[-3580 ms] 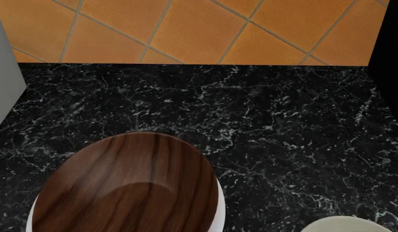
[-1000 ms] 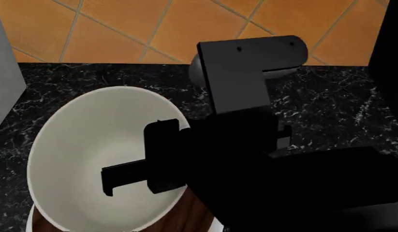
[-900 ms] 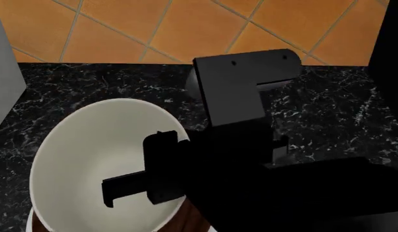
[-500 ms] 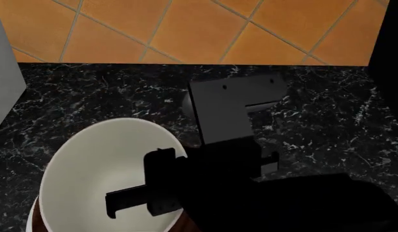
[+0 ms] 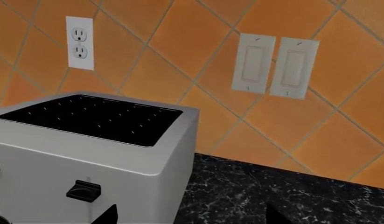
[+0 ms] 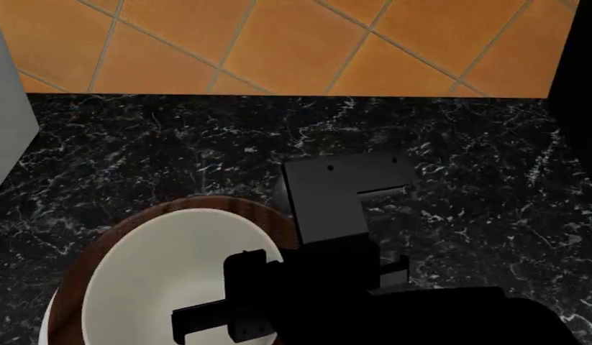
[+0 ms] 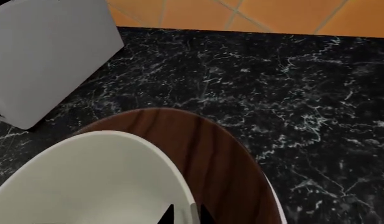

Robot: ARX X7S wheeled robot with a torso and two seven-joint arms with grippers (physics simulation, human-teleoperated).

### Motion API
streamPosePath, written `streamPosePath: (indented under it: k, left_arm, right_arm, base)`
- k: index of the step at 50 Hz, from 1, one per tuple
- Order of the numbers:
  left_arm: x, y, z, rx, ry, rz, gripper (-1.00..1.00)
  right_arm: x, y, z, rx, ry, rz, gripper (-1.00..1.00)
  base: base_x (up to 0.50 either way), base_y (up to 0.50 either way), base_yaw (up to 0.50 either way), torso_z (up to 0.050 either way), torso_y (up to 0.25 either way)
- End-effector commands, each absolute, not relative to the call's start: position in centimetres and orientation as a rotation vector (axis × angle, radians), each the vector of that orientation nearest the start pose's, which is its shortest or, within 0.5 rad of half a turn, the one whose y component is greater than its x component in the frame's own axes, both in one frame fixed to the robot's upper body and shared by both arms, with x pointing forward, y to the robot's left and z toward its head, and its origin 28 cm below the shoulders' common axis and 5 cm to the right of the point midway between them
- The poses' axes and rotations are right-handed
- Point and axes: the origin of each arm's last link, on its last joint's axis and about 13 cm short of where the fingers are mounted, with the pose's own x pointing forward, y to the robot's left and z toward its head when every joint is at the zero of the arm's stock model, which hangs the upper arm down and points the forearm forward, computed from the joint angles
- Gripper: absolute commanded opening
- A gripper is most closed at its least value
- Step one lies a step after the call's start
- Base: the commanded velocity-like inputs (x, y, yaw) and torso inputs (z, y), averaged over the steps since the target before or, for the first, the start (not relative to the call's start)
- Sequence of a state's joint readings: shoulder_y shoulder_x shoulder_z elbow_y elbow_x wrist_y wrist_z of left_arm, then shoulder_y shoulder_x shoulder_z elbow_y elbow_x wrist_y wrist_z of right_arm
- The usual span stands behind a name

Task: Stack the bowls from largest to smallest.

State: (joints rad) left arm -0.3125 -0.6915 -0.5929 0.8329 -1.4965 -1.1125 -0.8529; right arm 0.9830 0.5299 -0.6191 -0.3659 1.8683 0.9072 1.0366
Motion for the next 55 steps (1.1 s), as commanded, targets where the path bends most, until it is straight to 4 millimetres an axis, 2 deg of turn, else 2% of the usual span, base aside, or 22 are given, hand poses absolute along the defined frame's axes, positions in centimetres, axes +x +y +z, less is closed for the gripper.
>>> streamPosePath:
  k: [1,15,16,21,30,41,55]
  left_arm:
    - [15.9,29.7,23.3,-0.129,-0.091,0.196,1.00]
    - [16.0,29.6,23.4,-0.126,-0.092,0.193,1.00]
    - [16.0,29.6,23.4,-0.126,-0.092,0.193,1.00]
    - [15.9,29.6,23.4,-0.126,-0.092,0.194,1.00]
    - [15.9,29.6,23.4,-0.126,-0.094,0.190,1.00]
    - [15.9,29.6,23.4,-0.129,-0.095,0.191,1.00]
    - [15.9,29.3,23.3,-0.118,-0.096,0.181,1.00]
  right_arm:
    - [23.1,-5.7,23.1,0.083,0.472,0.490,-1.00]
    - [23.0,-5.6,22.9,0.089,0.469,0.500,-1.00]
    - [23.0,-5.6,23.0,0.089,0.467,0.500,1.00]
    - [22.8,-5.7,23.7,0.096,0.436,0.499,1.00]
    - [21.7,-5.8,26.7,0.087,0.332,0.512,1.00]
    - [20.5,-6.0,28.5,0.073,0.209,0.506,1.00]
    - [19.3,-9.4,30.9,0.077,-0.044,0.350,1.00]
  base:
    - [0.00,0.00,0.00,0.000,0.000]
    - [0.00,0.00,0.00,0.000,0.000]
    - [0.00,0.00,0.00,0.000,0.000]
    - [0.00,0.00,0.00,0.000,0.000]
    - [0.00,0.00,0.00,0.000,0.000]
    - [0.00,0.00,0.00,0.000,0.000]
    - [0.00,0.00,0.00,0.000,0.000]
